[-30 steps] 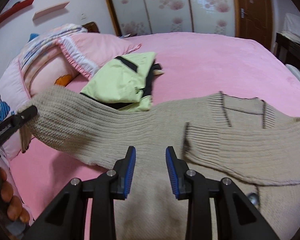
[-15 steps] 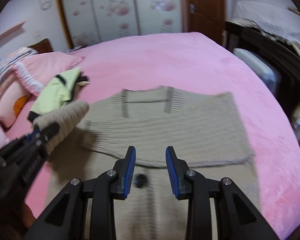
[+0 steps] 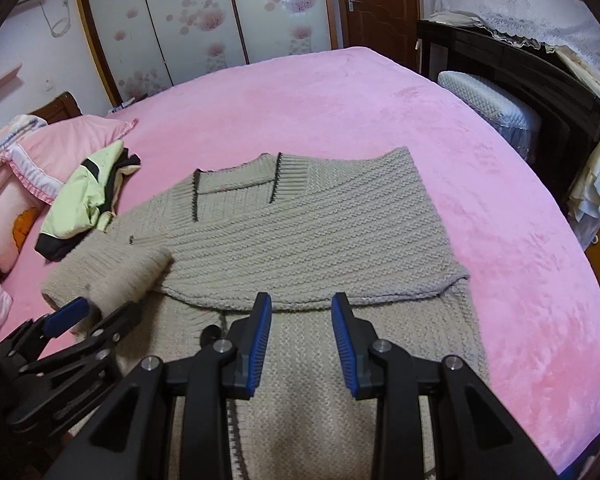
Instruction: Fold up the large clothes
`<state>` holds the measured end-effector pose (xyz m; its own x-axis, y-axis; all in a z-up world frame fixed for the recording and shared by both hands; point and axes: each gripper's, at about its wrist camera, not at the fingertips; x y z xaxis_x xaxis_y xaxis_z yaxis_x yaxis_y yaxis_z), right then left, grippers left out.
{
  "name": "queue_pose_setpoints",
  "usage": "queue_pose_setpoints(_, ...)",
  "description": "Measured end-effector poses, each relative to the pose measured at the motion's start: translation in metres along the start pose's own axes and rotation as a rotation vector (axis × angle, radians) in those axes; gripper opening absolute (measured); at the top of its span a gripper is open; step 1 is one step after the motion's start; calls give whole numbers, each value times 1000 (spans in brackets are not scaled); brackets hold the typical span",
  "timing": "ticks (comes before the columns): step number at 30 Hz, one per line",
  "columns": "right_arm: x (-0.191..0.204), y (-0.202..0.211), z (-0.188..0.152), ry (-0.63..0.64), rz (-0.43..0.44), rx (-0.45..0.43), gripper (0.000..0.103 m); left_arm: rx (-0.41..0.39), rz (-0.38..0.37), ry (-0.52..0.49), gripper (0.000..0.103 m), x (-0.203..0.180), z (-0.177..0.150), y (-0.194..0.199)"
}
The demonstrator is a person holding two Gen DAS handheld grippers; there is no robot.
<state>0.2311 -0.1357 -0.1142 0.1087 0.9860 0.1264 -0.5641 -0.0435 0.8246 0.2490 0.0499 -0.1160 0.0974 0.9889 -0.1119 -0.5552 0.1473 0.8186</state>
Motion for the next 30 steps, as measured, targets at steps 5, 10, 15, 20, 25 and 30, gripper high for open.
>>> queue_pose_setpoints(5, 9, 13, 1, 4, 67, -28, 31, -79, -7, 71, 84, 35, -7, 45)
queue_pose_setpoints(10, 40, 17, 0, 71, 143, -24, 31, -102, 114, 151, 85, 84, -24, 64)
queue_pose_setpoints(15, 88, 12, -11, 206, 214, 0, 31, -36, 199, 235, 85, 132, -47, 51)
queue_pose_setpoints(20, 139, -2, -37, 375, 270, 18, 31, 18, 213, 323, 84, 168, -70, 35)
queue_pose_setpoints(25, 177, -20, -71, 611, 194, -19, 31, 44, 202, 362, 85, 186, -87, 24)
queue_pose_setpoints(30, 193, -35, -95, 785, 52, -68, 31, 67, 192, 379, 85, 200, -98, 14)
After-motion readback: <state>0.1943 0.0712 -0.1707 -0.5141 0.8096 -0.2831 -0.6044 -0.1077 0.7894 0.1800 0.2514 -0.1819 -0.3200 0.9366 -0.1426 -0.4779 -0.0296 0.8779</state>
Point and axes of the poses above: each gripper's, at about its wrist camera, not at the fingertips, and y roughly against the way its jaws point, x to its left, z to its top, and after that the axes turned 4 degrees about x, right-handed
